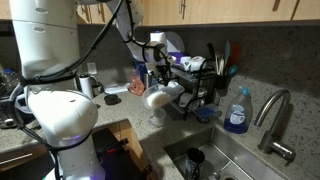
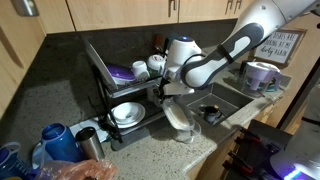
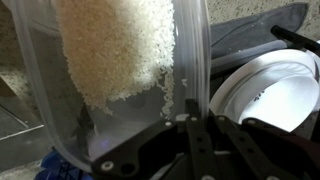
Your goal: Pour the contents from the left bowl to the right bowl
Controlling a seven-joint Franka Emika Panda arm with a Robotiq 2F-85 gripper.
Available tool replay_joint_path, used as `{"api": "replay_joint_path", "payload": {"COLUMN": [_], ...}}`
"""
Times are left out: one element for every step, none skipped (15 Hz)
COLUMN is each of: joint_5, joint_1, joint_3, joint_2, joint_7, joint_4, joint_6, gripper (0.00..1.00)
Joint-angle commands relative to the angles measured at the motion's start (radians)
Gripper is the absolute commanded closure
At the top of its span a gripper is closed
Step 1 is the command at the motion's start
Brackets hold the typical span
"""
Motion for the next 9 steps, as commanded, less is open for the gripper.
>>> {"api": "replay_joint_path", "payload": {"joint_5": [0.015, 0.009, 0.003, -0.003, -0.014, -0.017, -0.011, -0.025, -0.032], "joint_1": [-0.004, -0.003, -0.001, 0.001, 0.003, 0.003, -0.006, -0.004, -0.004], "joint_3": [-0.003, -0.005, -0.008, -0.011, -0.016, -0.018, -0.009, -0.014, -0.017], "joint_2": [-0.019, -0.023, -0.032, -0.037, -0.046, -0.053, -0.063, -0.072, -0.084], "joint_7": [-0.028, -0.022, -0.014, -0.009, 0.000, -0.003, -0.004, 0.006, 0.008], "joint_4": [-0.030, -0.037, -0.049, -0.057, -0.069, -0.081, -0.096, -0.107, -0.123], "joint_6": [0.070, 0.089, 0.110, 0.126, 0.143, 0.158, 0.172, 0.181, 0.194], "gripper": [0.99, 0.99, 0.99, 0.99, 0.99, 0.99, 0.99, 0.99, 0.99]}}
